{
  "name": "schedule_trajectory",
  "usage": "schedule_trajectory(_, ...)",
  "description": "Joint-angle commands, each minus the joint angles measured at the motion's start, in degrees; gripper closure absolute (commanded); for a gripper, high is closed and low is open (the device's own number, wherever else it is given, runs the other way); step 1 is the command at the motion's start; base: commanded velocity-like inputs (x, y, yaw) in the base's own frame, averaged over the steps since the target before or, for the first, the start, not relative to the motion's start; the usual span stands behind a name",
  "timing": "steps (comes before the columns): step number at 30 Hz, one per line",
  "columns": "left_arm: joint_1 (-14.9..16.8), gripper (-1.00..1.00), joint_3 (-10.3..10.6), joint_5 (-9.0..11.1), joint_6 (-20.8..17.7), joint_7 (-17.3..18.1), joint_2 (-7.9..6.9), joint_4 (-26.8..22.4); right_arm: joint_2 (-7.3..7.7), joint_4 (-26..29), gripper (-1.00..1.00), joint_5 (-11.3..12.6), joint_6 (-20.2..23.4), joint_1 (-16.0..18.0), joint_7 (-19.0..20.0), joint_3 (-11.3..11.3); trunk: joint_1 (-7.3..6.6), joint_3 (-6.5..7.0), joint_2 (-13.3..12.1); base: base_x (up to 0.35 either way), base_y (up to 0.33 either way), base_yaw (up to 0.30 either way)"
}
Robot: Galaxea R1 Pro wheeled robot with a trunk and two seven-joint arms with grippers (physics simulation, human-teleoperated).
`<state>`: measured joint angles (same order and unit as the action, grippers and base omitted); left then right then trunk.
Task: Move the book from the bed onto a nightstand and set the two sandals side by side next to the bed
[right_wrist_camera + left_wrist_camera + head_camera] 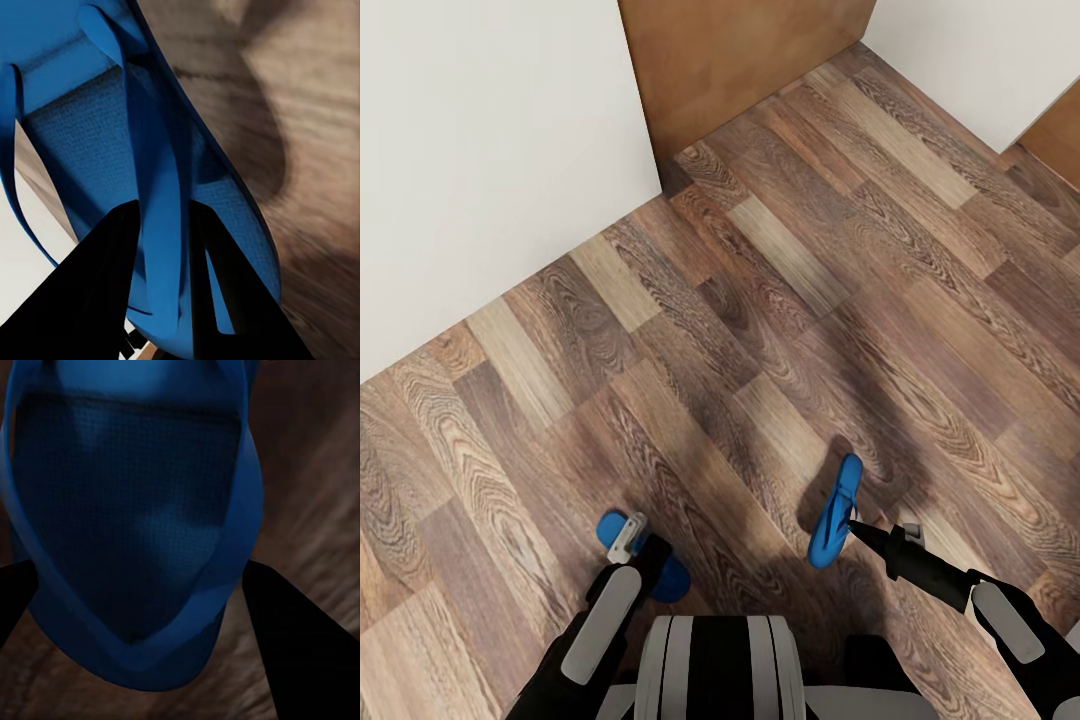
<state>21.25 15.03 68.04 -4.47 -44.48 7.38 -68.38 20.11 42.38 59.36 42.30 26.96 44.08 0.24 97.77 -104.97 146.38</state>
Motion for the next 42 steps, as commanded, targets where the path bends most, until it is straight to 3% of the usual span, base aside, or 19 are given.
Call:
schedule_trajectory(1, 0.03, 1.0, 0.0, -0.1, -0.45, -0.32, 0.0, -0.08, 0.02, -0.02, 1.0, 0.31, 0.33, 0.02, 0.13, 0.03, -0.01, -0.03, 0.01, 0.0, 0.0, 0.0)
schedule_trajectory(11, 0.02, 1.0, 0.0, -0.1, -0.38, -0.34, 0.0, -0.16, 0.02, -0.02, 1.0, 0.31, 0.33, 0.02, 0.13, 0.03, -0.01, -0.03, 0.01, 0.0, 0.0, 0.0)
schedule_trajectory(34, 0.02, 1.0, 0.0, -0.1, -0.45, -0.42, -0.1, -0.51, 0.02, -0.02, 1.0, 0.28, 0.33, 0.02, 0.13, 0.03, -0.6, 5.07, -0.3, 0.0, 0.0, 0.0)
schedule_trajectory(42, 0.02, 1.0, 0.09, -0.01, -0.81, -0.74, -1.44, -3.1, 0.02, -0.01, 1.0, 0.29, 0.35, 0.02, 0.13, 0.1, -0.81, 6.84, -0.4, 0.0, 0.0, 0.0)
